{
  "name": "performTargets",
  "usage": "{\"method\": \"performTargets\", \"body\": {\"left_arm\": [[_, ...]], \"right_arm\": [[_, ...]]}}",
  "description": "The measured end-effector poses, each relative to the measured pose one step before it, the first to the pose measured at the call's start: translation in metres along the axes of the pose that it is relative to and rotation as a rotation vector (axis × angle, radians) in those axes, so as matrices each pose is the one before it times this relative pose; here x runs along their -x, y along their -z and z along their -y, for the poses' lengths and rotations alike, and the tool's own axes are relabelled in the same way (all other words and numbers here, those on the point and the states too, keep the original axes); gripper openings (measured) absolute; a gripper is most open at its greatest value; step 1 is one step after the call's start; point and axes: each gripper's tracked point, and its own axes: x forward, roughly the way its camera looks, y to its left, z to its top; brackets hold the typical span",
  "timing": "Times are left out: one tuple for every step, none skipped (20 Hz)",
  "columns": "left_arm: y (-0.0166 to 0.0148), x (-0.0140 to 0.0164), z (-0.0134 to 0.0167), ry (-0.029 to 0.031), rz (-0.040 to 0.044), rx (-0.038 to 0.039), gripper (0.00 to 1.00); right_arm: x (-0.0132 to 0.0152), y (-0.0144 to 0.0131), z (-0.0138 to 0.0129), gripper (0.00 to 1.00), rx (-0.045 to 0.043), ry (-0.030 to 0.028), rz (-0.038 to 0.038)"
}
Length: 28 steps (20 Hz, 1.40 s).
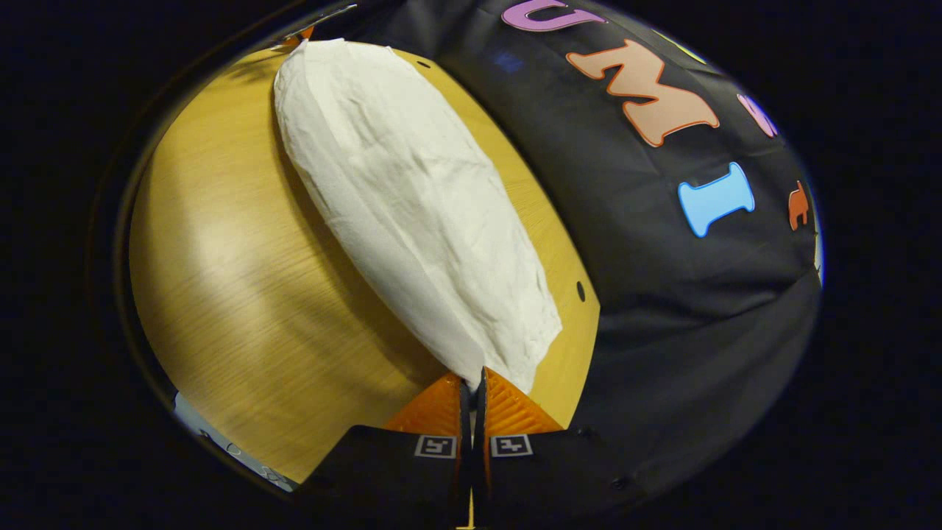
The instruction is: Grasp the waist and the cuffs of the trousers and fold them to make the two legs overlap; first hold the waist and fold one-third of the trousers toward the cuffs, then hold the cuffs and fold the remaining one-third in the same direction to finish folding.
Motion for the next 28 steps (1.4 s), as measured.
{"method": "performTargets", "body": {"left_arm": [[-0.00517,-0.00339,-0.01343,-0.02654,-0.00154,0.01253,0.0],[-0.00541,-0.00028,-0.01021,-0.01808,-0.00243,0.01177,0.0],[-0.00566,0.00025,-0.00903,-0.01029,0.00021,0.01391,0.0],[-0.01185,-0.00239,-0.01762,-0.03165,0.00558,0.02285,0.0],[-0.01036,0.00497,-0.01822,-0.04378,-0.00885,0.02158,0.0],[-0.00674,0.00002,-0.01064,-0.0244,0.00093,0.01271,0.0],[-0.0087,0.00052,-0.01204,-0.02542,0.00016,0.01728,0.0],[-0.01221,0.00506,-0.01305,-0.03161,0.00335,0.01798,0.0],[-0.01331,-0.00536,-0.01231,-0.03429,0.01115,0.02263,0.0],[-0.01142,-0.01159,-0.00969,-0.00497,0.01484,0.0288,0.0],[-0.00886,-0.00842,-0.00686,0.00147,0.0155,0.0125,0.0],[-0.00779,-0.011,-0.00633,0.00078,0.01463,0.0048,0.0],[-0.00686,-0.01251,-0.0056,-0.00156,0.0092,-0.00371,0.0],[-0.00725,-0.00867,-0.00379,-0.00607,0.0161,-0.01083,0.0],[-0.00686,-0.00995,-0.0038,-0.0037,0.01596,-0.00039,0.0],[-0.00633,-0.01203,-0.0022,-0.00236,0.01936,0.00084,0.0],[-0.00615,-0.01155,0.00035,0.00243,0.01805,0.00187,0.0],[-0.00481,-0.01065,0.00263,0.00574,0.01654,0.00199,0.0],[-0.00337,-0.01092,0.00299,0.00568,0.01438,-0.00466,0.0],[-0.00108,-0.0118,0.00404,0.00856,0.00792,-0.0122,0.0],[-0.00078,-0.01474,0.0052,0.00146,0.01351,-0.00915,0.0],[0.00225,-0.0106,0.00523,0.00839,0.00355,-0.00272,0.0],[0.0019,-0.00942,0.00616,0.00731,-0.00283,0.00031,0.0],[0.00307,-0.00698,0.00785,0.01046,-0.00335,0.00794,0.0],[0.00157,-0.00638,0.00728,0.00701,0.0008,0.01212,0.0],[0.00177,-0.00377,0.0066,0.01016,-0.00186,0.01562,0.0],[0.00237,-0.00429,0.00982,0.02149,-0.00519,0.01815,0.0],[0.00156,-0.00148,0.00888,0.01889,-0.00439,0.02102,0.0]], "right_arm": [[0.00032,-0.00703,0.01044,0.03,-0.01199,0.017,0.01862],[-0.00197,-0.00522,0.01029,0.03,-0.01365,0.01316,0.01552],[-0.00217,-0.00397,0.00919,0.05,-0.01218,0.00972,0.01157],[-0.00367,-0.00648,0.01151,0.02,-0.01326,0.011,0.01905],[-0.00634,-0.00915,0.01716,0.03,-0.0175,0.01738,0.0349],[-0.00297,-0.00619,0.00949,0.03,-0.01238,0.01455,0.01994],[-0.00663,-0.0089,0.01155,0.02,-0.02947,0.01519,0.02057],[-0.00669,-0.00496,0.01033,0.02,-0.03737,0.01421,0.01424],[-0.01303,-0.00899,0.01118,0.02,-0.05008,0.0203,0.00311],[-0.01467,-0.01198,0.01074,0.02,-0.04291,0.02623,-0.00095],[-0.0085,-0.00561,0.00363,0.02,-0.0108,0.01732,0.00092],[-0.00696,-0.00214,0.00423,0.0,-0.00128,0.0184,-0.00751],[-0.00839,-0.00423,0.0022,0.03,-0.00309,0.01492,-0.01095],[-0.00762,-0.00428,0.00013,0.03,-0.01124,0.01186,-0.00262],[-0.00791,-0.00512,-0.00044,0.0,-0.01082,0.01305,-0.00256],[-0.0092,-0.00116,-0.00087,0.05,-0.00627,0.00988,-0.01123],[-0.00852,-0.00128,-0.00243,0.03,-0.00299,0.00586,-0.01523],[-0.01046,-0.00088,-0.00326,0.05,-0.0046,0.00315,-0.00955],[-0.00837,-0.00216,-0.0046,0.05,0.00059,0.00197,-0.00953],[-0.00854,-0.00206,-0.00404,0.02,0.00511,0.00491,-0.00695],[-0.01189,0.00075,-0.00486,0.05,0.0089,0.005,-0.01169],[-0.00879,0.00228,-0.00488,0.02,0.00713,0.00174,-0.01395],[-0.00921,0.00454,-0.00493,0.02,0.00241,-0.00202,-0.01429],[-0.00878,0.00263,-0.0057,0.05,0.00055,-0.00709,-0.01782],[-0.00715,0.00301,-0.00495,0.0,0.00127,-0.00356,-0.01293],[-0.00584,0.00158,-0.00481,0.02,0.00126,-0.00378,-0.01193],[-0.00651,0.00373,-0.00599,0.03,-0.00036,-0.01046,-0.01041],[-0.00363,0.00376,-0.00346,0.04,-0.0002,-0.00237,-0.01345]]}}
